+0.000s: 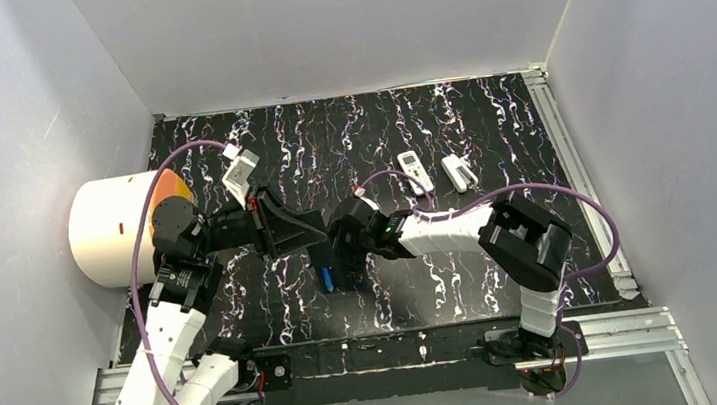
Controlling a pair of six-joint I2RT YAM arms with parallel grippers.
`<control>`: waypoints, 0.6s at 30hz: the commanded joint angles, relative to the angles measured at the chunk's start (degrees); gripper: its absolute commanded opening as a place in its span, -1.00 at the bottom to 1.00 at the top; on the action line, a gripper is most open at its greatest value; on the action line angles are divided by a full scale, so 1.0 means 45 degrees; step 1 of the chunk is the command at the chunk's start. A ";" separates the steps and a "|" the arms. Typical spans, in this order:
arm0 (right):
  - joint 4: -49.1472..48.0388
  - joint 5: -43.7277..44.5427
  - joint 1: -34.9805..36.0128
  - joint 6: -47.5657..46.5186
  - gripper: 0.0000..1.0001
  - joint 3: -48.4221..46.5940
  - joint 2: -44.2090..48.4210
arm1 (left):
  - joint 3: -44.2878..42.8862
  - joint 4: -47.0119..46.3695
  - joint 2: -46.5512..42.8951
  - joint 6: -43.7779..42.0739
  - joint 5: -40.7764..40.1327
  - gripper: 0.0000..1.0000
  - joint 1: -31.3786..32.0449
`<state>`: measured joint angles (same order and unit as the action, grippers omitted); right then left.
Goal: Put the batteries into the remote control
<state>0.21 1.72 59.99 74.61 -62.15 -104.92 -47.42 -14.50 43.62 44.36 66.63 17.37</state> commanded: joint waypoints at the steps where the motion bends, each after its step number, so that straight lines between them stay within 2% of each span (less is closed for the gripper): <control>1: -0.0313 -0.0182 0.0022 0.0079 0.30 -0.0335 0.0246 | -0.0420 -0.0020 -0.0219 0.1724 0.0454 -1.00 0.0028; 13: -0.0083 -0.0082 0.0028 -0.0100 0.29 -0.0566 0.0131 | -0.0461 -0.0039 0.0228 0.1817 0.0480 -1.00 0.0028; 18: 0.0408 -0.0040 0.0028 -0.0470 0.29 -0.0948 -0.0164 | -0.0231 0.0022 0.0045 0.1054 0.0016 -1.00 0.0028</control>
<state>0.38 0.89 59.99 74.28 -62.76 -105.06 -47.44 -14.44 44.95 51.83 67.13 17.37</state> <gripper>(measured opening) 0.646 0.147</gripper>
